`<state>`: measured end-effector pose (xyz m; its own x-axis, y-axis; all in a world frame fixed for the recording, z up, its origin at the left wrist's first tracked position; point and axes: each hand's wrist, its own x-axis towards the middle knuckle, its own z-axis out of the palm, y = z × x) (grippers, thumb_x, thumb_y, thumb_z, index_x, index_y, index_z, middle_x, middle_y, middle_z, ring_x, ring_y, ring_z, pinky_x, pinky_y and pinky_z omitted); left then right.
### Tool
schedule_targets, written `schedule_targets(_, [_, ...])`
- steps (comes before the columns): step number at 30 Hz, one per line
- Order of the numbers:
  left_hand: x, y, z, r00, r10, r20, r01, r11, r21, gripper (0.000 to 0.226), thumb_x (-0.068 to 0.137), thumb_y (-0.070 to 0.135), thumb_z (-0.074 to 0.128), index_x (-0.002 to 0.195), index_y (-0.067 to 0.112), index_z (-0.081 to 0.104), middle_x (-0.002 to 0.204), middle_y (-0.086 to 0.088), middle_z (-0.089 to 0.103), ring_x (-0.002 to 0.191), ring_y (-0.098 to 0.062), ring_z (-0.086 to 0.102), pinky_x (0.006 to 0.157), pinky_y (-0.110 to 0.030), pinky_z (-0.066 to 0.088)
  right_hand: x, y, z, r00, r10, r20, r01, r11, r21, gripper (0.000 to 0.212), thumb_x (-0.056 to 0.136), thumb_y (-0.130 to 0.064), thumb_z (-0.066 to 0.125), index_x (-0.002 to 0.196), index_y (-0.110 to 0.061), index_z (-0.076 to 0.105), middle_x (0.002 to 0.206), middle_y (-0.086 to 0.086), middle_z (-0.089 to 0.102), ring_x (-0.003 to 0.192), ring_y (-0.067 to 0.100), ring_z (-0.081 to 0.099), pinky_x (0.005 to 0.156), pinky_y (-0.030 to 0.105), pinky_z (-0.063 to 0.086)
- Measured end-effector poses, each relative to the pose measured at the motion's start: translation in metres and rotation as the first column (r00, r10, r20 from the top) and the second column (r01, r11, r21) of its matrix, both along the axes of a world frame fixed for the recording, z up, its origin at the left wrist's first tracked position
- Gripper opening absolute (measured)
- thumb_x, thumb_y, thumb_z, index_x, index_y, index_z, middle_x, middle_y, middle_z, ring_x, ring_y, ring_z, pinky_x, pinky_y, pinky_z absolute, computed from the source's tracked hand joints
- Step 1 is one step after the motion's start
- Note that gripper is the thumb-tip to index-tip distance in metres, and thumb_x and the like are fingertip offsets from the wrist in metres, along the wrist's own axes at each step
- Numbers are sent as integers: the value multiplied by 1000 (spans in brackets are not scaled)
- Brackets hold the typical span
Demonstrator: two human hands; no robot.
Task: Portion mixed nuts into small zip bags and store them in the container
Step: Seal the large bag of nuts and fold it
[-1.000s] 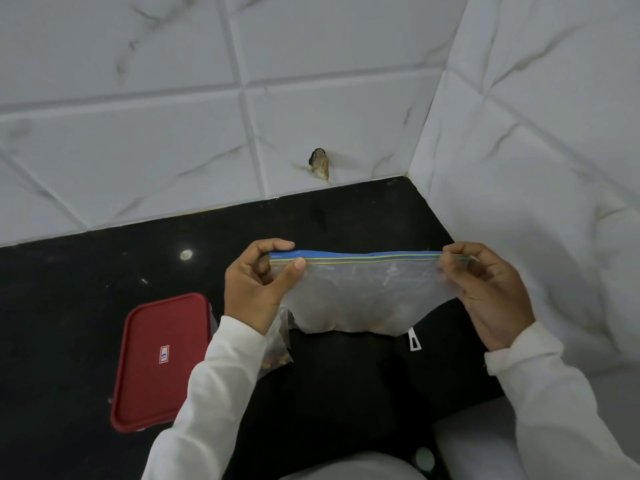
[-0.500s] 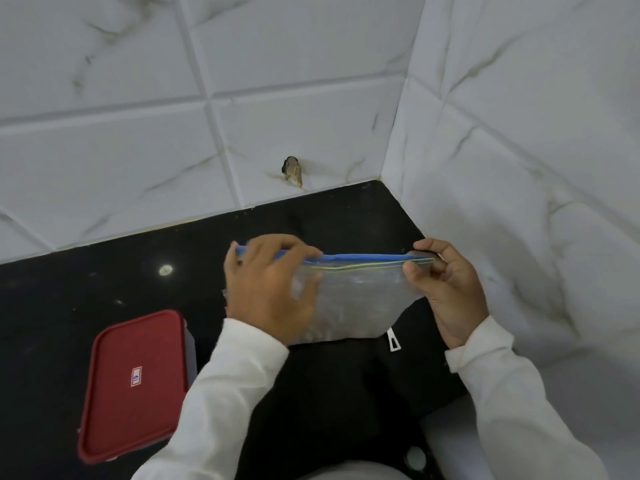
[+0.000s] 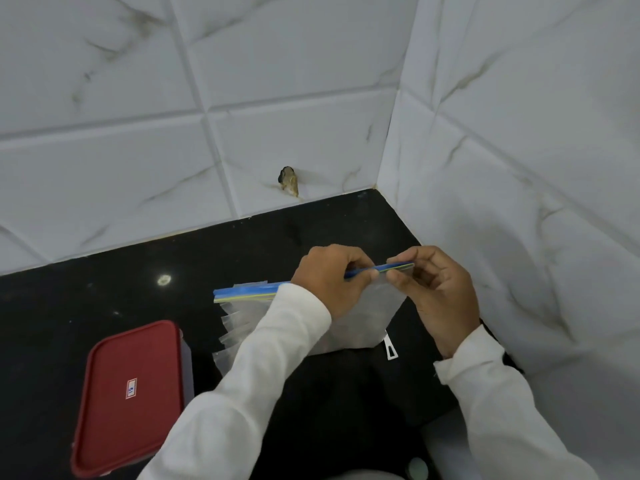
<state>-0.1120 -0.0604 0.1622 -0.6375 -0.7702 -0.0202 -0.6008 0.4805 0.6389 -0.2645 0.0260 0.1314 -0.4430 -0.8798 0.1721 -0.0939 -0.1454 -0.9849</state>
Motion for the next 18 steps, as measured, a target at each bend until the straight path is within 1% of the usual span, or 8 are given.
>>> schedule_targets(2, [1, -4, 1, 999, -41, 1, 41, 996, 84, 17, 96, 37, 57, 106, 30, 69, 91, 6, 67, 85, -12, 61, 84, -35, 55, -2, 0, 0, 1000, 24, -19, -24, 1000, -8, 19, 80, 9, 69, 97, 1, 64, 95, 9, 73, 89, 21, 70, 78, 26, 56])
schedule_targets(4, [5, -8, 0, 998, -52, -47, 58, 989, 136, 16, 96, 34, 58, 105, 27, 70, 89, 5, 67, 85, -12, 62, 85, -35, 54, -3, -1, -1, 998, 53, -15, -53, 999, -12, 20, 81, 11, 66, 98, 0, 64, 96, 9, 72, 91, 22, 70, 78, 26, 56])
schedule_targets(8, [14, -15, -6, 988, -28, -153, 61, 975, 215, 12, 93, 21, 64, 102, 25, 71, 81, 8, 68, 79, -9, 64, 86, -33, 55, -2, -3, -3, 995, 91, -42, -92, 995, -28, 24, 82, 14, 64, 97, -4, 64, 98, 9, 72, 94, 22, 69, 79, 27, 55])
schedule_targets(10, [19, -17, -6, 981, -46, -189, 85, 974, 208, 19, 94, 13, 63, 106, 26, 70, 80, 11, 69, 80, -6, 66, 86, -28, 54, -3, -5, -3, 996, 85, -30, -87, 996, -38, 25, 82, 16, 63, 98, -3, 64, 99, 9, 72, 94, 22, 69, 78, 27, 55])
schedule_targets(13, [29, -20, -2, 965, -137, -222, 177, 968, 176, 29, 92, 4, 63, 112, 25, 68, 91, 8, 72, 88, -5, 68, 86, -24, 55, -7, -7, -5, 997, 71, 5, -71, 997, -42, 26, 82, 16, 61, 103, 0, 61, 103, 11, 70, 96, 24, 68, 82, 32, 56])
schedule_targets(16, [35, -22, 1, 954, -216, -209, 253, 952, 173, 36, 85, 4, 72, 115, 23, 67, 98, 6, 71, 87, -5, 67, 82, -23, 57, -6, -9, -8, 997, 45, 60, -41, 998, -57, 25, 82, 16, 61, 104, 4, 59, 104, 16, 68, 96, 27, 70, 85, 36, 56])
schedule_targets(18, [34, -22, -1, 959, -233, -161, 249, 964, 92, 37, 82, 9, 76, 115, 24, 69, 96, 7, 70, 82, -5, 65, 76, -19, 55, -5, -10, -9, 998, 29, 54, -26, 998, -62, 24, 83, 14, 62, 104, 4, 60, 103, 17, 69, 96, 26, 70, 86, 36, 56])
